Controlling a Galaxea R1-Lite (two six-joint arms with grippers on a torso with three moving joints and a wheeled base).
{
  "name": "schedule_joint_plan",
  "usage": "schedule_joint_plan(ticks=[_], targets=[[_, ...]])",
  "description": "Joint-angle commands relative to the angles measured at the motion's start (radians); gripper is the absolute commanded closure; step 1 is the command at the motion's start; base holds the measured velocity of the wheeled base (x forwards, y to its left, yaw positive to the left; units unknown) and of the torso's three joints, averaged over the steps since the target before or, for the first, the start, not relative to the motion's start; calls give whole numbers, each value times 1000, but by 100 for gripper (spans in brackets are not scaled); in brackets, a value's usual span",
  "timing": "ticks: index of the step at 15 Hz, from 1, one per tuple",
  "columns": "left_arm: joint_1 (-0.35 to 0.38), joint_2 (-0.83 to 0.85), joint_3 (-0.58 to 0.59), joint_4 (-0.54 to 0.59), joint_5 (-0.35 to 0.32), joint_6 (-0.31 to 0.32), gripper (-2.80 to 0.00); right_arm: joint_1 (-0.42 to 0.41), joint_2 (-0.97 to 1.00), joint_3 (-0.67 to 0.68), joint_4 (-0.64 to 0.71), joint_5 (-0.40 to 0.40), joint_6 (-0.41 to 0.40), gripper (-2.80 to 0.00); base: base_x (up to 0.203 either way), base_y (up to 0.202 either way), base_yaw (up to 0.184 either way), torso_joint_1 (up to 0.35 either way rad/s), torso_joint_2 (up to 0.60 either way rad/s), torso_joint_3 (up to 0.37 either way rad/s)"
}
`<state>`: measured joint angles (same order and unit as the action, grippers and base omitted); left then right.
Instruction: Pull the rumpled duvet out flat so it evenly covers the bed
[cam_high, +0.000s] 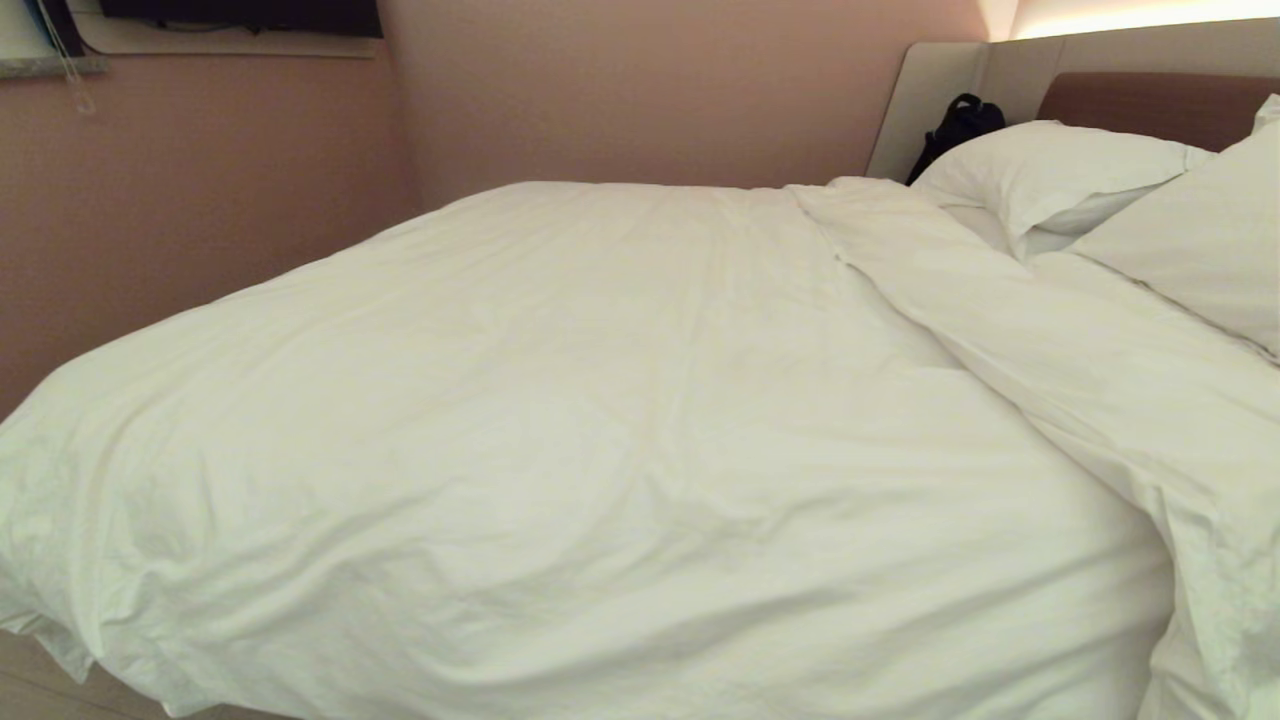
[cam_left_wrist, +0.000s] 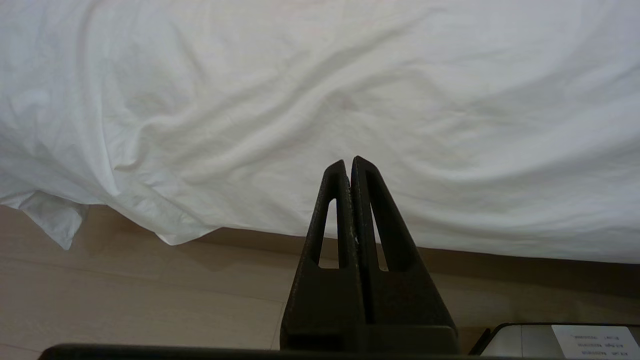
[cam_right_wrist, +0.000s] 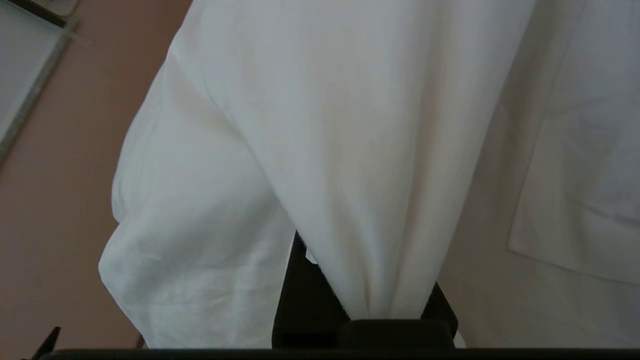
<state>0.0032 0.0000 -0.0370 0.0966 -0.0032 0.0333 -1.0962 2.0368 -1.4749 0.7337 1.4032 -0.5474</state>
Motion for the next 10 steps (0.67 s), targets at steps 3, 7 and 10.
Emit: schedule_joint_plan(ticks=[3,7,10], targets=[[0,0,0,0,0,0,0,-16,42,-42,42,28,-2,0,0,0,0,0,0,0],[0,0,0,0,0,0,0,-51,89,-125,114,52,0,0,0,0,0,0,0,0],[0,0,0,0,0,0,0,-73,103,-153,148,71,-2,0,0,0,0,0,0,0]])
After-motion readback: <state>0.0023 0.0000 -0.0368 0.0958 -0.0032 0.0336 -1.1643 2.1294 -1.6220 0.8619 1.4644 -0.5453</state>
